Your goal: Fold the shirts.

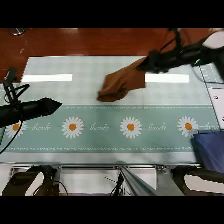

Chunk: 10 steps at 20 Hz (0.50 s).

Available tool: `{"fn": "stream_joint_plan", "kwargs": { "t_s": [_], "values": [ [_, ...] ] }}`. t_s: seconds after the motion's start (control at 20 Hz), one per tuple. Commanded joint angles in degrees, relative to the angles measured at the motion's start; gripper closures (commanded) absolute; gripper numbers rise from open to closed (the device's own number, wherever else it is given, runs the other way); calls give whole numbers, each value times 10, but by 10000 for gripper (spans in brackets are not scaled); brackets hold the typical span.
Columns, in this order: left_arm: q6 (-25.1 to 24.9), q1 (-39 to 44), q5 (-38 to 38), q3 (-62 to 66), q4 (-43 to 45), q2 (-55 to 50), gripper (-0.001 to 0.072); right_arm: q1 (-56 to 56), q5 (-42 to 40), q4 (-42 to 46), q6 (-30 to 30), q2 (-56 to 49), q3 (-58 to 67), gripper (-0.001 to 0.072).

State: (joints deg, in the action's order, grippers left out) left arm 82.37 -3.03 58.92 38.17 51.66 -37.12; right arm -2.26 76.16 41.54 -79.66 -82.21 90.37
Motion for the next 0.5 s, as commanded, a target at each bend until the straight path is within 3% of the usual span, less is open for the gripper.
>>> {"fn": "stream_joint_plan", "kwargs": {
  "t_s": [0.0, 0.45],
  "values": [
    [0, 0, 0, 0, -16, 0, 687, 83, 118, 71, -59, 1, 140, 686],
    [0, 0, 0, 0, -16, 0, 687, 380, 301, 75, -153, 39, 217, 686]
  ]
}}
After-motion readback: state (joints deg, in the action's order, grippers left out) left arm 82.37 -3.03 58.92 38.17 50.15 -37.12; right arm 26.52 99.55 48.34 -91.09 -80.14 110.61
